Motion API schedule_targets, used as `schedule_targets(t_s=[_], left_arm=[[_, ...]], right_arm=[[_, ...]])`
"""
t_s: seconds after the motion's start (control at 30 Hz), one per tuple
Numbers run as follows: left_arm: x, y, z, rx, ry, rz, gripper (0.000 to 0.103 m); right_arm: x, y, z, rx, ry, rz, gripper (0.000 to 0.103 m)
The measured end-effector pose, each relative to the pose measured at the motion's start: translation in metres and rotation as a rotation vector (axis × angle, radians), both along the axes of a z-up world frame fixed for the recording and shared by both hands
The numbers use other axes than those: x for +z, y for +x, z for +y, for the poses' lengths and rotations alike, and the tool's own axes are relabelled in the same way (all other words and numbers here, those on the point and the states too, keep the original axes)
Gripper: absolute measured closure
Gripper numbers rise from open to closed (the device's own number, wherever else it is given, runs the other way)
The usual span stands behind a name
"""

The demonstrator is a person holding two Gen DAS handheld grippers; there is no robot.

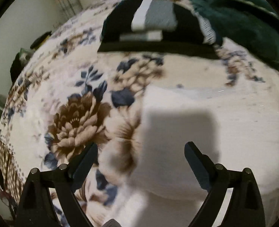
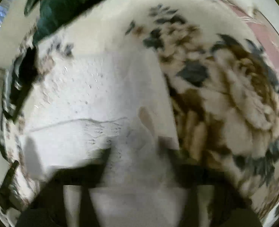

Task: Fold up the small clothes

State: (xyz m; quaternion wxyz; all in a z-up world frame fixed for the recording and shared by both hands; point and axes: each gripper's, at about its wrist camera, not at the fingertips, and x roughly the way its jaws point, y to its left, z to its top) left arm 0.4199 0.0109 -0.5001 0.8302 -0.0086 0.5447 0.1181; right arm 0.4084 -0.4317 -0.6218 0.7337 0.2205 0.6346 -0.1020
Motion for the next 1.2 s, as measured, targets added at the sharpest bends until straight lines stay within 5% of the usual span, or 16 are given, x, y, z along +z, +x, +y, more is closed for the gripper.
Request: schedule_targets(t_s=[0.17, 0.27, 0.4, 0.43, 0.57, 0.73, 1.03, 1.2], left_arm=[[-0.05, 0.014, 0.012, -0.012, -0.043, 0.078, 0.009], [-0.042, 0.012, 0.013, -0.025, -0.081, 0.066, 0.009], [0.006, -0.018, -0.007, -0.111, -0.079, -0.02, 0.009], [0.013, -0.027, -0.014, -0.124, -0.079, -0.025, 0.009], [0.045, -0.099, -0.083, -0.211, -0.162, -0.005, 0.009], [0.049, -0.183, -0.192, -0.259, -0.23, 0.099, 0.009], [-0.015, -0.291, -0.385, -0.324, -0.226, 0.303, 0.009], [-0.055, -0.293, -0.423, -0.341, -0.129, 0.328, 0.009]], right_arm=[[0.01, 0.004, 0.001, 0.023, -0.18, -0.034, 0.096], [0.003, 0.009, 0.004, 0.068, -0.105, 0.034, 0.092], [0.031, 0.009, -0.001, 0.102, -0.034, 0.032, 0.045], [0.042, 0.007, -0.005, 0.114, -0.008, 0.016, 0.043], [0.065, -0.009, -0.021, 0.181, 0.061, 0.045, 0.037], [0.094, -0.049, -0.077, 0.284, 0.131, 0.084, 0.037], [0.079, -0.03, -0.162, 0.433, 0.205, 0.071, 0.037], [0.041, 0.008, -0.151, 0.437, 0.364, 0.032, 0.022]])
